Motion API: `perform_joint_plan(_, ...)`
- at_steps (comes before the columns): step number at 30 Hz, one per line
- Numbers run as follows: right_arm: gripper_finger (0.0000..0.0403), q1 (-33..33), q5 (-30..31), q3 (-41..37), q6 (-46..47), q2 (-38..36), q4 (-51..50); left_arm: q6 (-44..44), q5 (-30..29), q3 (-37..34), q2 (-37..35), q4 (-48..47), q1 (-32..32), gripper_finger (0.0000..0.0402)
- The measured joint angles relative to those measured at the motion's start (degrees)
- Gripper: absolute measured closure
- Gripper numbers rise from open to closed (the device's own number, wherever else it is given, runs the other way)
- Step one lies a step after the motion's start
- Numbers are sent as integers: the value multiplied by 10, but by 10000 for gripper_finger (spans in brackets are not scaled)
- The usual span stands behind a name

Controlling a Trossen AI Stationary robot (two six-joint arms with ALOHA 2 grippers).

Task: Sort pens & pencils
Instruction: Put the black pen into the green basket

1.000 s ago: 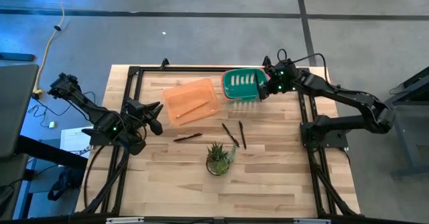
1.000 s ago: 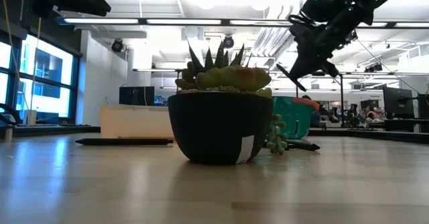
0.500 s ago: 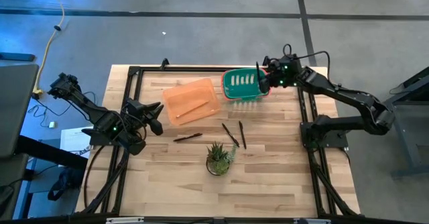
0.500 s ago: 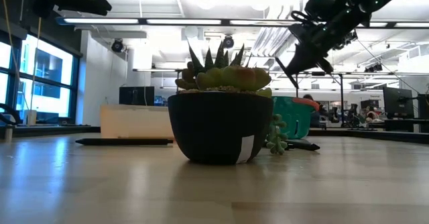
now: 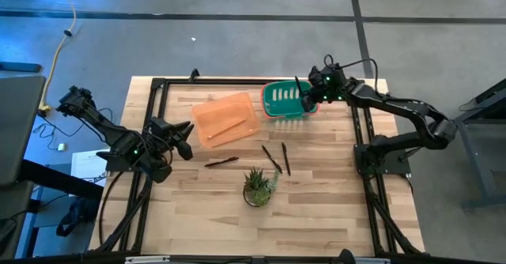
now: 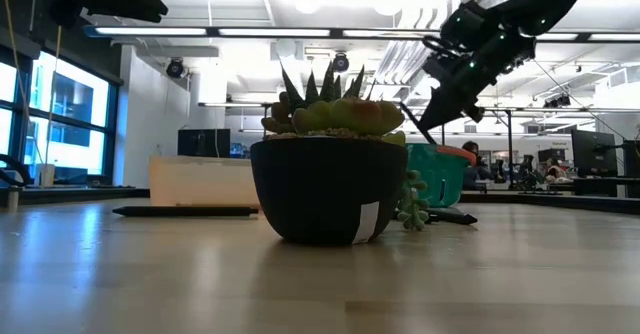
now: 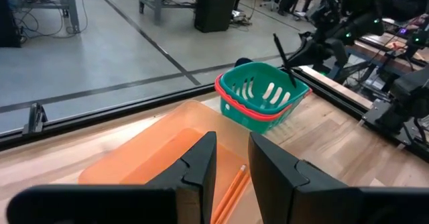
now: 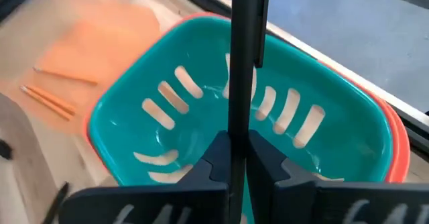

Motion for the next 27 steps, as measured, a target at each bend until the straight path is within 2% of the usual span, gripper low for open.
perform_joint_plan(5, 403, 0, 6, 62, -67, 45, -27, 0, 0, 0, 0, 8, 0, 325)
perform_joint_plan(11, 403, 0, 14, 189, -173, 136, -155, 0, 0, 0, 0, 11, 0, 325)
perform_joint_plan(15, 403, 0, 14, 248, -212, 182, -220, -13, 0, 0, 0, 11, 0, 325)
perform_joint_plan(27, 403, 0, 29, 274, -259, 201, -273, -13, 0, 0, 1, 11, 0, 325)
